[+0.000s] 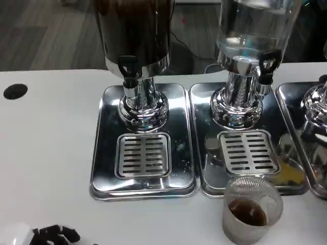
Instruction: Grasp the cup under the faucet to collect the drink, then remove the cup.
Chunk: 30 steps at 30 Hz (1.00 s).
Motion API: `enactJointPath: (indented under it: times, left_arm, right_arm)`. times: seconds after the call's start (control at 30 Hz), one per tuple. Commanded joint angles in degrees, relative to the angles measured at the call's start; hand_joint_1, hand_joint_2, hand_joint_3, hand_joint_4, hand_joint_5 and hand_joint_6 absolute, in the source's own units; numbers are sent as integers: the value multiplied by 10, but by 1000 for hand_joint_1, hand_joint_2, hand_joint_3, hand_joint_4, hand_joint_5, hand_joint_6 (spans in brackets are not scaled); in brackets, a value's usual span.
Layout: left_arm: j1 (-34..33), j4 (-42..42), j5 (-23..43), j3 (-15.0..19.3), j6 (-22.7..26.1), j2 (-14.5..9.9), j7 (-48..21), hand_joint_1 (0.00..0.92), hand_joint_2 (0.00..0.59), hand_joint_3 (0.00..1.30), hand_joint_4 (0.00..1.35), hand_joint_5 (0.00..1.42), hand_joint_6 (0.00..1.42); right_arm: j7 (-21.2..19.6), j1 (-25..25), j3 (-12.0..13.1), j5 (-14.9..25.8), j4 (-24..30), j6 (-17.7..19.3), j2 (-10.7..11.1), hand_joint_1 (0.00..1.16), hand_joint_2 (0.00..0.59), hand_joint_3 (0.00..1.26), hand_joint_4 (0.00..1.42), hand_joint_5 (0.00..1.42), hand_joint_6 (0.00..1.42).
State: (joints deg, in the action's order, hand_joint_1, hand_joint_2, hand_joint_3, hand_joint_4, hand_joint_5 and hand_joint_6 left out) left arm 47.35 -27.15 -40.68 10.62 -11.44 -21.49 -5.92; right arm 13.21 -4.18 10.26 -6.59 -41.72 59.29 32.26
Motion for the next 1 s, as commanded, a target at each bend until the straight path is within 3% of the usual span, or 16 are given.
enactJointPath:
  times: [0.03,0.13,0.2,0.37,0.53,0.67,0.73,0.9,1.0]
  left_arm:
    - [-8,26,13,-1,-26,-3,25,13,162,498,465,487,540]
    - [-15,43,9,-5,-41,0,49,13,163,454,391,413,485]
    - [-21,56,-10,-13,-50,1,74,3,158,387,305,334,433]
    - [-28,77,-68,-27,-53,-3,127,0,99,193,87,158,309]
    - [-32,97,-87,-33,-51,-4,166,0,72,104,2,83,249]
    - [-29,102,-102,-37,-45,-4,192,0,60,39,0,13,211]
    - [-27,102,-116,-40,-44,-2,207,0,64,2,0,1,197]
    - [-29,116,-132,-50,-37,3,243,0,75,0,0,0,111]
    - [-31,128,-151,-60,-28,4,268,0,93,0,0,0,70]
  right_arm:
    - [-103,-27,9,-138,47,-40,32,188,586,191,6,25,0]
    - [-171,-48,7,-209,77,-74,40,230,573,167,0,13,0]
    - [-198,-58,5,-226,85,-92,37,271,551,168,0,2,0]
    - [-242,-85,2,-239,126,-123,25,328,517,159,0,2,0]
    - [-263,-101,2,-239,165,-163,20,364,477,138,2,2,0]
    - [-275,-115,2,-238,201,-191,11,325,400,91,0,0,0]
    - [-285,-127,2,-241,222,-206,4,249,417,57,0,0,0]
    - [-307,-137,-6,-260,243,-234,-2,221,451,46,0,0,0]
    - [-321,-145,-13,-287,261,-255,-5,211,514,47,0,0,0]
